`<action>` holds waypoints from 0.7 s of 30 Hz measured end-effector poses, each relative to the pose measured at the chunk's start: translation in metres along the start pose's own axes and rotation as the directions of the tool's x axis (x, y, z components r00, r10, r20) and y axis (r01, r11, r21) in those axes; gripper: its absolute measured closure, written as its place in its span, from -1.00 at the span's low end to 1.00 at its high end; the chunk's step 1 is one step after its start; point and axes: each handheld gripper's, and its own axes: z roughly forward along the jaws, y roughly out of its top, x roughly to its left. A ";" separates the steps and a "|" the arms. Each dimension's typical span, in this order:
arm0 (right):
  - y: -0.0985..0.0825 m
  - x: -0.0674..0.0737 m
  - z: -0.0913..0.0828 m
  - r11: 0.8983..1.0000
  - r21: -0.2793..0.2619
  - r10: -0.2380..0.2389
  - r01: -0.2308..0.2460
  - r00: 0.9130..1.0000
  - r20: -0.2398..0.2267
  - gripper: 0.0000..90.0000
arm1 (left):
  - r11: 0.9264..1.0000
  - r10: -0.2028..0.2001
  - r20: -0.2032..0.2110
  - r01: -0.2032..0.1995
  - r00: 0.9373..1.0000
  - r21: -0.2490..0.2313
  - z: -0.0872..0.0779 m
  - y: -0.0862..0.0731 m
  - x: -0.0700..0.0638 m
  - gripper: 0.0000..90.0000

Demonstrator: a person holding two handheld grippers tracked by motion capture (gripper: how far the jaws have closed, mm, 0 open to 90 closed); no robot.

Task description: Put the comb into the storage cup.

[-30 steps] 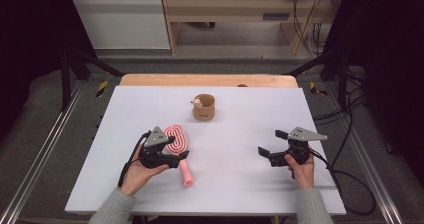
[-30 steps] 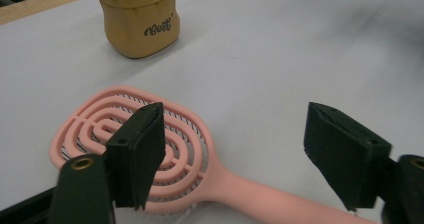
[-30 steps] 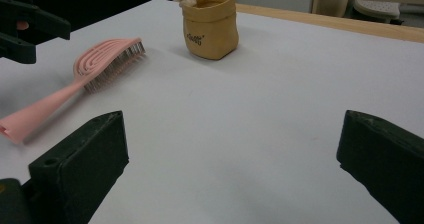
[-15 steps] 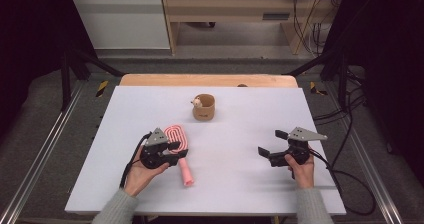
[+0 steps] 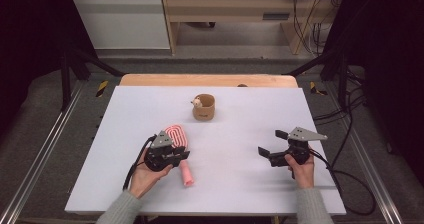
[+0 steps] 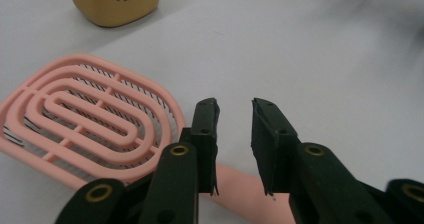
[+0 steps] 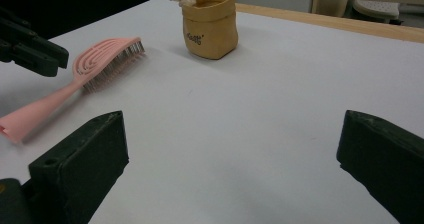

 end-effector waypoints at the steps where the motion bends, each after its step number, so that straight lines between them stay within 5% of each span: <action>1: 0.000 0.000 0.000 1.000 0.000 0.000 0.000 1.000 -0.001 -0.99 | 1.000 0.004 -0.002 -0.004 1.000 0.006 0.001 0.000 -0.001 0.62; 21: 0.000 0.000 0.000 1.000 0.003 -0.001 0.001 1.000 -0.001 -0.99 | 0.997 0.034 0.024 -0.036 0.999 0.071 0.010 -0.002 -0.011 0.99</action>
